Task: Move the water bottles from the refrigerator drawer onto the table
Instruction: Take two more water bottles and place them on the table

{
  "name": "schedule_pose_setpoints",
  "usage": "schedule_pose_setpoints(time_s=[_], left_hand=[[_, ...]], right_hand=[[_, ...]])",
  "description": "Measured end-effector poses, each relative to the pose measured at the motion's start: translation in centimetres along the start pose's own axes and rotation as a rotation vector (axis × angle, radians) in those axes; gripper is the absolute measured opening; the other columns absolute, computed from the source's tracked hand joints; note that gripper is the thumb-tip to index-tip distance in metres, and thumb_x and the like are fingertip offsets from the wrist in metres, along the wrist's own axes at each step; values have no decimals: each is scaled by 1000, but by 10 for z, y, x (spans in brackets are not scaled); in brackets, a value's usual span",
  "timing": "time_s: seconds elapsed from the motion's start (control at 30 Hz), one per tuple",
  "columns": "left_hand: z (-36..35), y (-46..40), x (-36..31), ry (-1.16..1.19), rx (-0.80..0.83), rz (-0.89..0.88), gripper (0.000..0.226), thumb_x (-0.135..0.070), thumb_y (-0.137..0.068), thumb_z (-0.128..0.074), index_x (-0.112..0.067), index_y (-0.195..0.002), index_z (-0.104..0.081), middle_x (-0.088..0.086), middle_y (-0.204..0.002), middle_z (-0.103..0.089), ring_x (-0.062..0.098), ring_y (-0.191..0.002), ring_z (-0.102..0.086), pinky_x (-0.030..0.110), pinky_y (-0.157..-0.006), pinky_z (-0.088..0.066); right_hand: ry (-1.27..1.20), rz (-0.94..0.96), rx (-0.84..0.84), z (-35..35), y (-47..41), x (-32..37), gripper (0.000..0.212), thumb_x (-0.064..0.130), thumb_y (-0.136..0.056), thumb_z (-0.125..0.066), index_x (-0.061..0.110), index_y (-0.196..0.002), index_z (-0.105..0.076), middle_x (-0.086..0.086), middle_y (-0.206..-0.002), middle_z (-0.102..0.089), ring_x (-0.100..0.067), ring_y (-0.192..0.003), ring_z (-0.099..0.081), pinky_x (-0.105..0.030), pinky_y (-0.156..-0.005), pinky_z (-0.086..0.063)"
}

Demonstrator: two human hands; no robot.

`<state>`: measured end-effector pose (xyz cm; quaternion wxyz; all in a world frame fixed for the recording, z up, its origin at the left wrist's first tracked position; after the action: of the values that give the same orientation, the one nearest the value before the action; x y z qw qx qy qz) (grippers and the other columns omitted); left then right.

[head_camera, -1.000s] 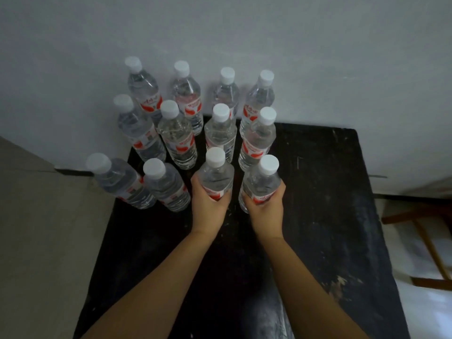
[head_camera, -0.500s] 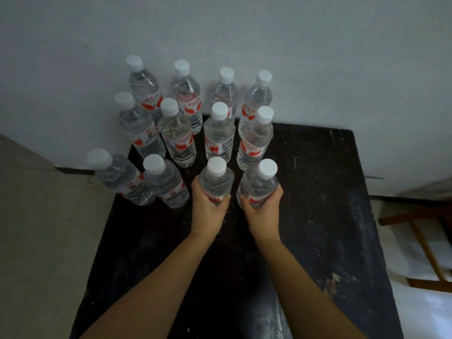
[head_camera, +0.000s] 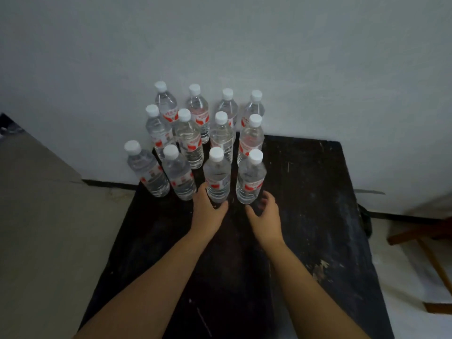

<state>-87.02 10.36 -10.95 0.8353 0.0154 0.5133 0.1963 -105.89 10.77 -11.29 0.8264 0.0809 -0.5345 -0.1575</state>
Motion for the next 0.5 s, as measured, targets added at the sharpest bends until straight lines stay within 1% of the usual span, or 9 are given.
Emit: schedule_pose_setpoints(time_s=[0.03, 0.1, 0.17, 0.23, 0.33, 0.4, 0.5], left_hand=[[-2, 7, 2, -47, 37, 24, 58, -17, -84, -69, -11, -135, -42, 9, -132, -49, 16, -118, -49, 22, -93, -37], [-8, 21, 8, -203, 134, 62, 39, -21, -88, -65, -11, -124, -53, 8, -119, -61, 18, -106, -59, 24, -84, -42], [-10, 37, 13, -343, 196, 58, 25, -23, -90, -62, -12, -112, -62, 5, -106, -67, 18, -99, -62, 25, -81, -45], [-7, 52, 15, -426, 218, 16, 16, -22, -89, -60, -14, -102, -65, 3, -98, -68, 19, -95, -64, 29, -81, -49], [-6, 67, 16, -521, 263, -55, 13, -21, -89, -58, -14, -97, -66, 4, -95, -67, 20, -91, -63, 33, -82, -51], [-10, 76, 15, -585, 323, -113, 13, -20, -89, -57, -14, -97, -66, 4, -94, -67, 21, -91, -63, 34, -81, -52], [-19, 89, 12, -621, 412, -183, 13, -21, -88, -57, -15, -95, -66, 2, -91, -66, 21, -90, -63, 38, -83, -53]], right_hand=[[72, -28, 39, 0, 2, -6, 51, 17, -91, -62, 12, -138, -42, -10, -131, -52, -16, -113, -53, -26, -97, -42], [215, -92, 140, -4, 8, -20, 35, 19, -93, -58, 9, -125, -53, -9, -114, -63, -18, -100, -60, -29, -91, -47], [337, -121, 240, -9, 18, -30, 24, 22, -92, -57, 11, -113, -59, -9, -104, -68, -22, -96, -65, -33, -89, -51], [442, -112, 307, -11, 32, -35, 19, 24, -90, -57, 14, -106, -60, -10, -105, -69, -24, -97, -65, -32, -88, -51], [570, -87, 349, -9, 54, -41, 25, 26, -91, -56, 13, -111, -61, -10, -116, -66, -25, -109, -61, -31, -92, -47], [601, -104, 338, -3, 70, -47, 28, 27, -92, -54, 12, -115, -60, -10, -122, -63, -26, -115, -58, -31, -95, -46], [580, -166, 281, 11, 94, -57, 29, 25, -92, -52, 12, -117, -59, -11, -124, -61, -27, -115, -57, -32, -95, -46]])
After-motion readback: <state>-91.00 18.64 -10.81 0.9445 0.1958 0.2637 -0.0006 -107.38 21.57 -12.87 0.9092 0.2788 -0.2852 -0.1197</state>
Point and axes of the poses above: each hand's wrist, its own y-axis away from the middle knuckle, its own z-axis out of the back of the hand, x = y × z, the point moved 10 cm from there along -y, towards the middle knuckle
